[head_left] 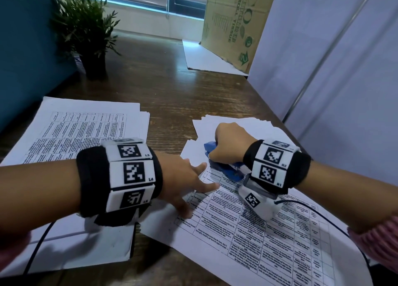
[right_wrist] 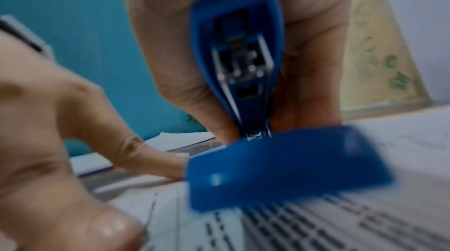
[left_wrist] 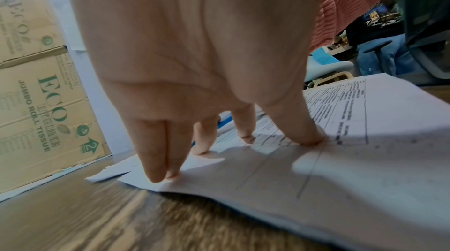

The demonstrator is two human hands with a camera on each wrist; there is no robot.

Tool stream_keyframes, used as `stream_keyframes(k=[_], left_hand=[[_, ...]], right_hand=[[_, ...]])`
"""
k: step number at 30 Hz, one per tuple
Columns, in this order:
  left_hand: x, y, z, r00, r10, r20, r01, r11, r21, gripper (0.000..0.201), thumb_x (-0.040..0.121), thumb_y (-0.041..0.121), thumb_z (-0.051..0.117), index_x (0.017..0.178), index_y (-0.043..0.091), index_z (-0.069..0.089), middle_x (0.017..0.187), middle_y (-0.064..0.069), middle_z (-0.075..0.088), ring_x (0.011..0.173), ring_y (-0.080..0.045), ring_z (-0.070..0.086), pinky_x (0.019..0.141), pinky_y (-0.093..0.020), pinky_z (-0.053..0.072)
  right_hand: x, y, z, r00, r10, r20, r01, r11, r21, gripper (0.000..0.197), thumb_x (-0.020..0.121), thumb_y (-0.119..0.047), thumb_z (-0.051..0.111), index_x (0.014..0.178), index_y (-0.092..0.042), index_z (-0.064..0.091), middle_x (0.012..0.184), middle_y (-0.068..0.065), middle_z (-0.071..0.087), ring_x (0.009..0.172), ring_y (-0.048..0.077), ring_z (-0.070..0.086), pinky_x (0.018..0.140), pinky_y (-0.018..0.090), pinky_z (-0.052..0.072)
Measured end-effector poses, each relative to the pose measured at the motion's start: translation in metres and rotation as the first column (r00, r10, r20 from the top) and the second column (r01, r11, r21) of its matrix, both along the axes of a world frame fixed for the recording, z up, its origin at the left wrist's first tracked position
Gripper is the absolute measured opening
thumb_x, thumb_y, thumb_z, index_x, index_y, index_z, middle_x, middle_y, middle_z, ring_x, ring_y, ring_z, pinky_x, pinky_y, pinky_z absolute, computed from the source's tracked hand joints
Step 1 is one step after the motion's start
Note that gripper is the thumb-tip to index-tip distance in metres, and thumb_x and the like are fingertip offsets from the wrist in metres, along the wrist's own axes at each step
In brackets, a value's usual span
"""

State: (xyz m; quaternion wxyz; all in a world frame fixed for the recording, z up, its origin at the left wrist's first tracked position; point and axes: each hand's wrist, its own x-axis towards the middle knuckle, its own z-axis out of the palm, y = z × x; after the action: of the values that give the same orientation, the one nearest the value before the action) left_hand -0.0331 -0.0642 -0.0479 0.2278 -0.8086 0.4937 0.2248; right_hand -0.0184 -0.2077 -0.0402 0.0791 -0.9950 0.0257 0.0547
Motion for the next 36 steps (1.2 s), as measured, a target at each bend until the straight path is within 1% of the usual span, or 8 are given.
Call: stream_keyframes(k=[6, 9, 15, 18, 23, 26, 30, 36], left_hand=[[0.001, 0.0, -0.001, 1.0, -0.005, 0.006, 0.005, 1.0, -0.005, 0.082, 0.087, 0.057, 0.048, 0.147, 0.043, -0.006, 0.158, -0.011, -0.007, 0.14, -0.037, 0.023, 0.107, -0.046, 0.036], [0.0, 0.0, 0.0, 1.0, -0.009, 0.01, 0.009, 1.0, 0.0, 0.082, 0.087, 0.057, 0.047, 0.147, 0.043, -0.007, 0.158, -0.011, -0.008, 0.141, -0.037, 0.022, 0.108, -0.047, 0.035], [0.0, 0.0, 0.001, 1.0, -0.022, 0.021, 0.022, 1.0, 0.018, 0.081, 0.088, 0.058, 0.045, 0.146, 0.042, -0.009, 0.158, -0.01, -0.011, 0.14, -0.038, 0.023, 0.105, -0.049, 0.038], [0.0, 0.001, -0.001, 1.0, -0.013, 0.016, 0.013, 1.0, 0.016, 0.081, 0.087, 0.059, 0.045, 0.146, 0.044, -0.01, 0.158, -0.009, -0.012, 0.141, -0.037, 0.02, 0.106, -0.051, 0.036], [0.002, 0.0, -0.002, 1.0, -0.006, 0.014, 0.006, 1.0, 0.013, 0.082, 0.086, 0.06, 0.045, 0.145, 0.045, -0.01, 0.157, -0.009, -0.014, 0.14, -0.037, 0.023, 0.105, -0.051, 0.037], [0.001, 0.0, -0.002, 1.0, -0.01, 0.013, 0.01, 1.0, 0.013, 0.082, 0.087, 0.058, 0.045, 0.146, 0.043, -0.01, 0.157, -0.01, -0.013, 0.141, -0.037, 0.022, 0.106, -0.05, 0.036], [0.001, 0.001, -0.002, 1.0, 0.004, 0.007, -0.004, 1.0, 0.003, 0.083, 0.086, 0.058, 0.048, 0.146, 0.043, -0.009, 0.158, -0.009, -0.011, 0.141, -0.035, 0.022, 0.108, -0.048, 0.034], [0.0, 0.001, 0.0, 1.0, 0.003, 0.001, -0.003, 1.0, -0.001, 0.083, 0.087, 0.055, 0.048, 0.147, 0.041, -0.008, 0.157, -0.011, -0.012, 0.141, -0.037, 0.021, 0.109, -0.047, 0.033]], right_hand=[[-0.007, 0.008, 0.001, 0.987, 0.149, 0.058, -0.137, 0.973, -0.184, 0.041, 0.08, -0.021, 0.063, 0.061, -0.018, 0.027, 0.064, -0.002, 0.036, 0.055, 0.008, 0.033, 0.046, 0.021, 0.026], [-0.007, 0.006, 0.0, 0.985, 0.166, 0.054, -0.153, 0.969, -0.193, 0.04, 0.08, -0.02, 0.063, 0.06, -0.018, 0.028, 0.063, -0.001, 0.036, 0.055, 0.008, 0.034, 0.046, 0.022, 0.025], [0.007, -0.009, -0.005, 0.999, 0.005, -0.035, -0.004, 0.999, 0.033, 0.031, 0.079, -0.029, 0.066, 0.062, -0.014, 0.044, 0.064, 0.0, 0.048, 0.06, 0.014, 0.048, 0.048, 0.023, 0.034], [0.012, -0.013, -0.002, 0.995, -0.047, -0.09, 0.059, 0.989, 0.139, 0.03, 0.079, -0.029, 0.068, 0.064, -0.009, 0.052, 0.061, 0.002, 0.05, 0.057, 0.015, 0.048, 0.049, 0.024, 0.035], [0.015, -0.018, -0.002, 0.982, -0.125, -0.14, 0.159, 0.95, 0.269, 0.027, 0.077, -0.03, 0.073, 0.07, -0.008, 0.06, 0.067, 0.004, 0.055, 0.06, 0.015, 0.049, 0.052, 0.025, 0.037], [0.012, -0.013, 0.0, 0.991, -0.075, -0.111, 0.095, 0.979, 0.181, 0.027, 0.078, -0.028, 0.07, 0.067, -0.008, 0.056, 0.063, 0.004, 0.052, 0.058, 0.015, 0.048, 0.05, 0.024, 0.036], [0.006, 0.001, 0.004, 0.998, 0.057, -0.015, -0.057, 0.996, -0.062, 0.039, 0.081, -0.021, 0.061, 0.054, -0.011, 0.036, 0.052, 0.002, 0.039, 0.047, 0.013, 0.036, 0.042, 0.023, 0.025], [0.003, 0.012, 0.008, 0.972, 0.234, 0.002, -0.225, 0.935, -0.274, 0.034, 0.08, -0.02, 0.063, 0.062, -0.014, 0.034, 0.063, -0.001, 0.037, 0.057, 0.013, 0.04, 0.048, 0.023, 0.031]])
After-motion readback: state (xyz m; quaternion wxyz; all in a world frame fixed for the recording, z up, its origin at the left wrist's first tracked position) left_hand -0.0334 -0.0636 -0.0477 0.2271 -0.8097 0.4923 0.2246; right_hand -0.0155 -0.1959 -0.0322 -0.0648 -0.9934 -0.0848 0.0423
